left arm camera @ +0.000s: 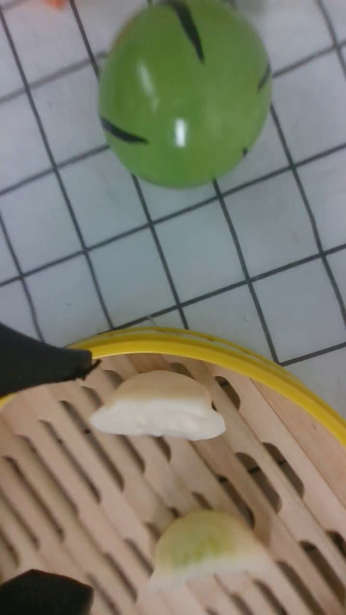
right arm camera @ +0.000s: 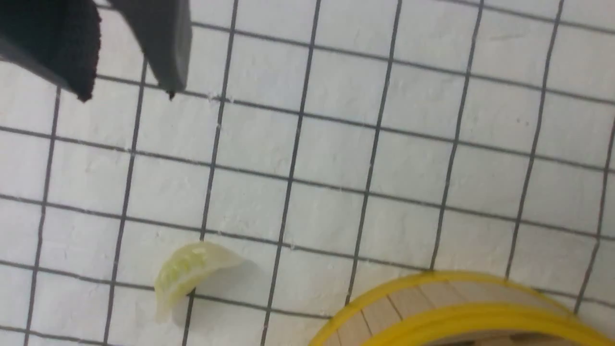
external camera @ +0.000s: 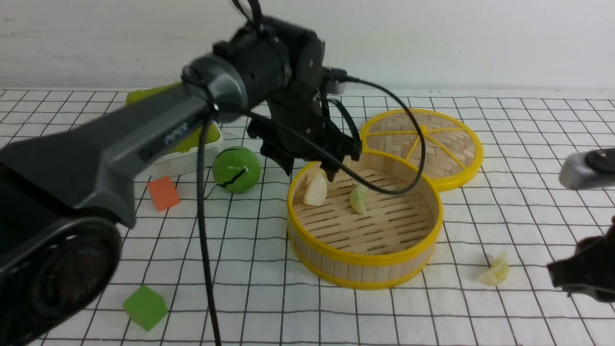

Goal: Put the dumplings into the steamer on the table with the white tablecloth.
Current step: 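Place the dumpling into the bamboo steamer basket with the left gripper, then reach for and grasp a dumpling lying on the table beside the steamer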

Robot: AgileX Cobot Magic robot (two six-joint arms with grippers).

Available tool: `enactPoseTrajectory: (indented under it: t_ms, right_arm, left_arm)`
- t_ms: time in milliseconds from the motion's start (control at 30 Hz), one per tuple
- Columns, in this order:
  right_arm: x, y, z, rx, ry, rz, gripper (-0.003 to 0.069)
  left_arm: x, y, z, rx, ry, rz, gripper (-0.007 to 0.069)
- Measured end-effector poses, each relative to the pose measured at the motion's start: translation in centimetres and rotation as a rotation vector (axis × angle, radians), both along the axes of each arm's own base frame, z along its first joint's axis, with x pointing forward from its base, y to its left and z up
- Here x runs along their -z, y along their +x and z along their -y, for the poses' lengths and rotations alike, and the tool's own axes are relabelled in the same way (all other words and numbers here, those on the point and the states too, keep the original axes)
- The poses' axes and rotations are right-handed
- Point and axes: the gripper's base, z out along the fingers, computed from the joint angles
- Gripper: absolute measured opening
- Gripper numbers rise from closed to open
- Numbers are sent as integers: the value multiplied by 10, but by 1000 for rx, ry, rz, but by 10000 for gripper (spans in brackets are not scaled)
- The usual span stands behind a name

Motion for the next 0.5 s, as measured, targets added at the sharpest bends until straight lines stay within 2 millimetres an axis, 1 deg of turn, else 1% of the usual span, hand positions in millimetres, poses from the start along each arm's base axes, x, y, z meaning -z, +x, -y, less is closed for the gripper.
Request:
enactPoseTrajectory:
  t_ms: [33, 100, 133, 167, 200, 233, 267, 333, 367, 400, 433, 500]
  right_arm:
    - [3, 6, 0, 14, 6, -5, 260]
    - [15, 22, 2, 54, 21, -23, 356]
    - [24, 32, 3, 80, 35, -37, 416]
    - [27, 35, 4, 92, 42, -40, 432]
    - [28, 37, 5, 95, 42, -41, 440]
    - [39, 47, 6, 123, 59, -53, 490]
    - [47, 54, 7, 143, 72, -59, 519]
    - [65, 70, 7, 183, 99, -70, 563]
    - [67, 71, 7, 187, 103, -71, 566]
    - [74, 78, 6, 198, 111, -74, 573]
    - [83, 85, 5, 208, 113, -81, 577]
    - [98, 98, 4, 217, 108, -101, 573]
  left_arm:
    - [-22, -10, -6, 13, -4, 20, 493]
    - [-59, -27, -17, 22, -25, 65, 428]
    - [-80, -37, -23, 25, -43, 100, 385]
    - [-90, -43, -27, 25, -54, 118, 356]
    - [-90, -43, -27, 25, -54, 118, 356]
    - [-107, -53, -33, 25, -73, 149, 294]
    - [-120, -65, -40, 28, -92, 168, 229]
    - [-134, -86, -50, 38, -123, 169, 97]
    - [-135, -90, -52, 40, -123, 166, 87]
    - [-136, -100, -57, 49, -126, 154, 36]
    - [-131, -109, -61, 59, -123, 124, -9]
    - [-127, -129, -72, 74, -114, 94, -13]
